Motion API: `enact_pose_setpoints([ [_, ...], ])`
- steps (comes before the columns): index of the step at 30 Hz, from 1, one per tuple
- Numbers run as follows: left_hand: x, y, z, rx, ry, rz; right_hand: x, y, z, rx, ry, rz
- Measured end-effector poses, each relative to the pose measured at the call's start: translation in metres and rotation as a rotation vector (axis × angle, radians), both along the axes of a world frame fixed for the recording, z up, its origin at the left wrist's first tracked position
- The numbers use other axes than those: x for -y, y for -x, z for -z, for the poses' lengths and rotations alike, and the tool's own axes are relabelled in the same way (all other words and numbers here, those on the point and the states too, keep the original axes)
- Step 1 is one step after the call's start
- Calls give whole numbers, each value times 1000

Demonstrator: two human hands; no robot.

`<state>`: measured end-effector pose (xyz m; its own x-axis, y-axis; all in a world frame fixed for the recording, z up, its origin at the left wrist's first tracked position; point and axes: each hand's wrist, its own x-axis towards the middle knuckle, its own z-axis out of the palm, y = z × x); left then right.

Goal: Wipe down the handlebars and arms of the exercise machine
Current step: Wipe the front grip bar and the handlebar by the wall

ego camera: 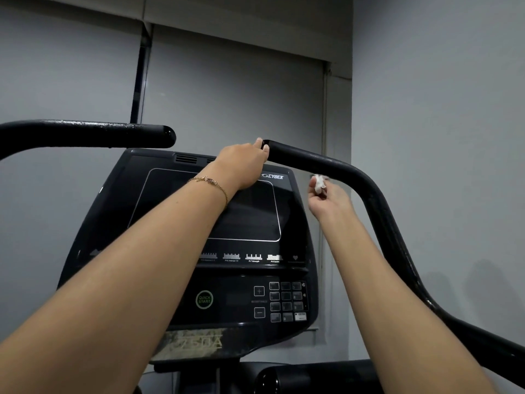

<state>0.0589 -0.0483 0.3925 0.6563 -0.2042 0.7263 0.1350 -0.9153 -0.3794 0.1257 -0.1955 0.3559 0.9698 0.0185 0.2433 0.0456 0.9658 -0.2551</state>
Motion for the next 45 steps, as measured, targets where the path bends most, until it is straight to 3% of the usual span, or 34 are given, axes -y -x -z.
enact_pose_setpoints([
  [6, -3, 0, -4, -9, -11, 11, -39, 0, -14, 27, 206, 28],
  [13, -6, -1, -4, -7, -35, 25, -35, 4, -16, 46, 4, -41],
  [18, -11, 1, -2, -7, -29, 43, -50, 3, -11, 80, 136, -54],
  [24, -11, 0, -5, 6, -44, 59, -55, -11, -23, 71, 52, -88],
  [34, -16, -2, -11, 7, -16, 85, -58, 2, -8, 216, 329, -119],
  [36, -15, 0, -8, 3, -13, 78, -39, 11, 0, 309, 411, 30],
  [37, -14, 1, -6, 3, -19, 71, -27, 11, 2, 361, 460, 207],
  [40, -9, 1, -1, 20, -24, 44, 9, 8, 2, 482, 878, 1122],
  [41, -7, 0, 1, 28, -12, 39, 14, 6, -2, 497, 1016, 1317],
  [45, -4, -2, 5, 49, 16, 29, -10, -3, -27, 620, 1425, 1458],
])
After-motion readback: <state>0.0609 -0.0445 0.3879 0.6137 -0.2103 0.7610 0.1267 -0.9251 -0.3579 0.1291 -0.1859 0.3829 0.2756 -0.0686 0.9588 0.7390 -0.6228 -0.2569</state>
